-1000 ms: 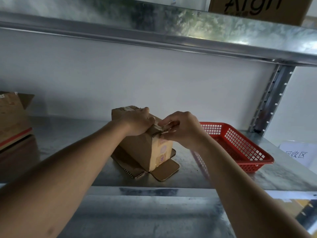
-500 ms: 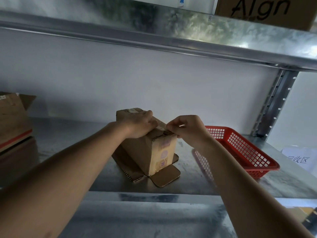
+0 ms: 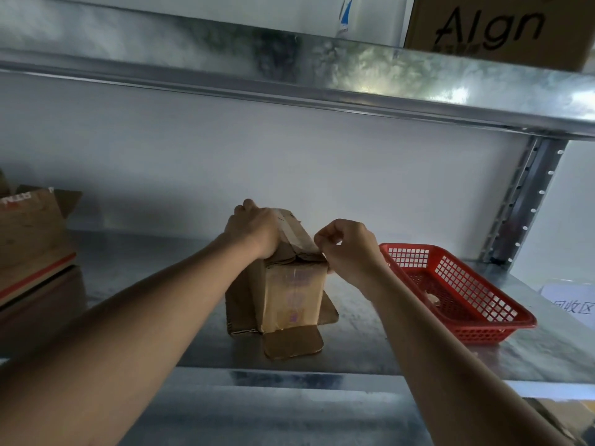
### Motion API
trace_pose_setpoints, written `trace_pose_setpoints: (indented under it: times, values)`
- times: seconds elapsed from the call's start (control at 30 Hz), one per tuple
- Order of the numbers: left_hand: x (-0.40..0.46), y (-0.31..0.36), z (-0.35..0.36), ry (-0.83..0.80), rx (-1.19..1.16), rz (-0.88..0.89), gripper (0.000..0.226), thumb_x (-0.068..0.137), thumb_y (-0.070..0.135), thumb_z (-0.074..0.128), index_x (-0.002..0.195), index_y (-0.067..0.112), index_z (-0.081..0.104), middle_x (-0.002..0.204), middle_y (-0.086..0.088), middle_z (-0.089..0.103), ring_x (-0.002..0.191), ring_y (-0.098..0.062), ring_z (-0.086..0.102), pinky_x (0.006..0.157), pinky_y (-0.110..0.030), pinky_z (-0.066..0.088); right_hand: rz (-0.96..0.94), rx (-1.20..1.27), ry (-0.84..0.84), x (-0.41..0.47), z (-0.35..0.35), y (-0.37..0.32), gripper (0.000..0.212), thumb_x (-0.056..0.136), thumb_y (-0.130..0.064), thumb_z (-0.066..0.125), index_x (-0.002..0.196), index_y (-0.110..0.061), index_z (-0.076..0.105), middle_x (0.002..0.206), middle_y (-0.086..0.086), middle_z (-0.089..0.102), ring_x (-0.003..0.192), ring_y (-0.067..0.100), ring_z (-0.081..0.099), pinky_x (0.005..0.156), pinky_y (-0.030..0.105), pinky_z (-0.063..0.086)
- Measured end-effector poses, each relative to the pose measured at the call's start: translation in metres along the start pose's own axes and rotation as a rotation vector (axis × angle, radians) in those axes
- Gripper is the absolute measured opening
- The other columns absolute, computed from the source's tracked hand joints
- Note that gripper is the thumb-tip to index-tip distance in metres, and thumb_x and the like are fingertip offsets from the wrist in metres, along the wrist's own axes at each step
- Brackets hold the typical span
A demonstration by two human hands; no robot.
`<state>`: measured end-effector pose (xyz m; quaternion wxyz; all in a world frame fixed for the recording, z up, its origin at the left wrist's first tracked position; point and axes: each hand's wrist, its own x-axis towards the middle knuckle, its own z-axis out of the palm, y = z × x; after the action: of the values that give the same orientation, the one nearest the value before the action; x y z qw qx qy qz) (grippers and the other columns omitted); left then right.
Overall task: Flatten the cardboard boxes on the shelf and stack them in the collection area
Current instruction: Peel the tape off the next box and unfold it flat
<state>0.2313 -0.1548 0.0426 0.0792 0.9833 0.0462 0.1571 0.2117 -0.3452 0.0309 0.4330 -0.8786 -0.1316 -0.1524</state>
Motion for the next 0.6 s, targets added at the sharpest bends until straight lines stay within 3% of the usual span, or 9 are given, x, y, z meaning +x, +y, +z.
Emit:
trace_pose_setpoints:
  times: [0.07, 0.13, 0.23, 0.37, 0.5, 0.6]
  values:
    - [-0.002, -0.004, -0.004, 0.051, -0.134, 0.026, 0.011, 0.094, 0.005, 0.050, 0.085, 0.003, 0.054, 0.105, -0.021, 0.057, 0.094, -0.034, 0.057, 0.068, -0.030, 0.041, 0.077, 0.136, -0.037, -0.002, 0.005, -0.008, 0.009, 0.098, -0.019, 0.061, 0.095, -0.016, 0.069, 0.083, 0.003, 0.074, 0.060, 0.021, 0.073, 0.056, 0.034, 0.061]
    - [-0.006, -0.006, -0.010, 0.056, -0.251, 0.070, 0.019, 0.091, 0.007, 0.052, 0.073, 0.004, 0.056, 0.085, -0.017, 0.062, 0.080, -0.030, 0.059, 0.057, -0.031, 0.039, 0.178, 0.349, -0.101, -0.005, 0.011, -0.015, 0.011, 0.102, -0.014, 0.055, 0.102, -0.008, 0.064, 0.076, 0.011, 0.073, 0.050, 0.025, 0.070, 0.053, 0.043, 0.063]
    - [-0.014, -0.006, -0.014, -0.046, -0.281, 0.132, 0.021, 0.096, 0.014, 0.052, 0.082, 0.003, 0.063, 0.082, -0.011, 0.064, 0.076, -0.025, 0.060, 0.059, -0.033, 0.042, 0.229, 0.405, -0.113, -0.006, 0.019, -0.023, 0.014, 0.104, -0.015, 0.048, 0.105, -0.007, 0.060, 0.054, 0.005, 0.067, 0.045, 0.029, 0.066, 0.055, 0.053, 0.063]
    - [-0.024, -0.011, -0.006, -0.062, -0.267, 0.163, 0.031, 0.103, 0.015, 0.042, 0.078, 0.002, 0.055, 0.081, -0.012, 0.060, 0.072, -0.025, 0.057, 0.058, -0.035, 0.038, 0.252, 0.412, -0.055, -0.006, 0.023, -0.026, 0.015, 0.103, -0.013, 0.049, 0.109, -0.006, 0.061, 0.055, 0.006, 0.065, 0.040, 0.024, 0.063, 0.040, 0.033, 0.054]
    - [-0.029, -0.016, -0.002, -0.112, -0.344, 0.179, 0.036, 0.107, 0.028, 0.044, 0.077, 0.008, 0.047, 0.074, -0.007, 0.051, 0.065, -0.021, 0.045, 0.057, -0.034, 0.034, 0.266, 0.425, -0.029, -0.003, 0.030, -0.021, 0.014, 0.103, -0.014, 0.051, 0.106, -0.009, 0.063, 0.047, 0.002, 0.062, 0.036, 0.019, 0.057, 0.038, 0.027, 0.047]
    - [-0.029, -0.018, -0.002, -0.162, -0.370, 0.190, 0.040, 0.106, 0.037, 0.048, 0.084, 0.005, 0.052, 0.077, -0.007, 0.051, 0.068, -0.022, 0.047, 0.062, -0.036, 0.036, 0.249, 0.417, 0.135, 0.006, 0.032, -0.016, 0.011, 0.099, -0.014, 0.056, 0.101, -0.011, 0.066, 0.056, -0.003, 0.069, 0.039, 0.016, 0.057, 0.040, 0.026, 0.045]
